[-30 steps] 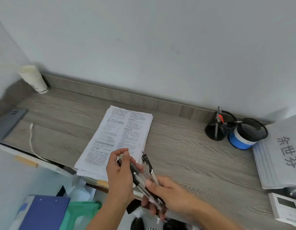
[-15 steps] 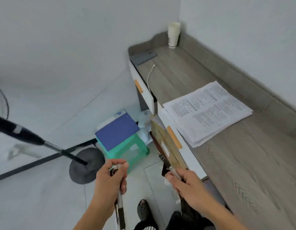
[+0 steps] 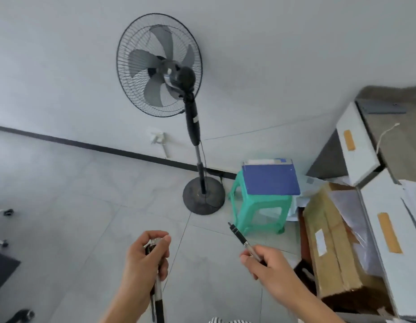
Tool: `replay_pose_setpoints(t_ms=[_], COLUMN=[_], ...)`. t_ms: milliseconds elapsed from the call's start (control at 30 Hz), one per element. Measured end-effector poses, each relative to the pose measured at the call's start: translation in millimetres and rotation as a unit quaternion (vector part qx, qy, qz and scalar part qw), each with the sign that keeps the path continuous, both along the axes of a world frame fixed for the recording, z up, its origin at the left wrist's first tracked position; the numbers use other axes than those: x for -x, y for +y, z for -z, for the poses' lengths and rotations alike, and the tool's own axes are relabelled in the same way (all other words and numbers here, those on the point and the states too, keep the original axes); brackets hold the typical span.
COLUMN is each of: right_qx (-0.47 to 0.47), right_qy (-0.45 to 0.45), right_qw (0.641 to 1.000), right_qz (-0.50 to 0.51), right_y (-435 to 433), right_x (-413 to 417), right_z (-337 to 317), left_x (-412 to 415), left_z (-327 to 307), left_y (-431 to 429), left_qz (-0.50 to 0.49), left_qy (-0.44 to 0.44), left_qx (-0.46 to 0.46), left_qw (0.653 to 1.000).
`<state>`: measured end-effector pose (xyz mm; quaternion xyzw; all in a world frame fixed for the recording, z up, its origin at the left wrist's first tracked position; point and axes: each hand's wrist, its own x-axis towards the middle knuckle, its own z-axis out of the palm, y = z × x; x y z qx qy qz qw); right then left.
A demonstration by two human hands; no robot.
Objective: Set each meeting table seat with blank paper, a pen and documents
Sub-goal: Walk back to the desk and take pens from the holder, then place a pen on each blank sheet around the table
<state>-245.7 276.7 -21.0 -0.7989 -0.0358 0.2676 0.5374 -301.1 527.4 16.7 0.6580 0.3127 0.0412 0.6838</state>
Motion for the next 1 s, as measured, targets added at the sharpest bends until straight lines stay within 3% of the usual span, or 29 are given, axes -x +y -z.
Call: replay_pose_setpoints(t_ms=[300, 500, 767, 1000], right_qx=[0.002, 0.019, 0.032, 0.025], right_qy=[0.012, -0.003, -0.026, -0.059], right_qw=[0.982, 0.943, 0.874, 0.802], right_qz=[-0.19, -0.333, -0.484, -0.594], right_y=[190.8, 311.5, 507.6, 661.9], right_x=[11.9, -1.3, -48.6, -66.7], right_z=[0.7, 11.6, 22.0, 18.4], left_x=[110.6, 140.1, 133.8, 148.2], left_z=[1.8, 7.8, 1.7, 9.0], left_y=[163.1, 233.9, 354.4, 426.3], left_qz=[-0.222, -0.338, -0.488, -0.608], left_qy=[0.015, 0.012, -0.006, -0.021], left_qx=[0.006, 0.012, 0.011, 0.034], left_qw=[0.975, 0.941, 0.873, 0.793])
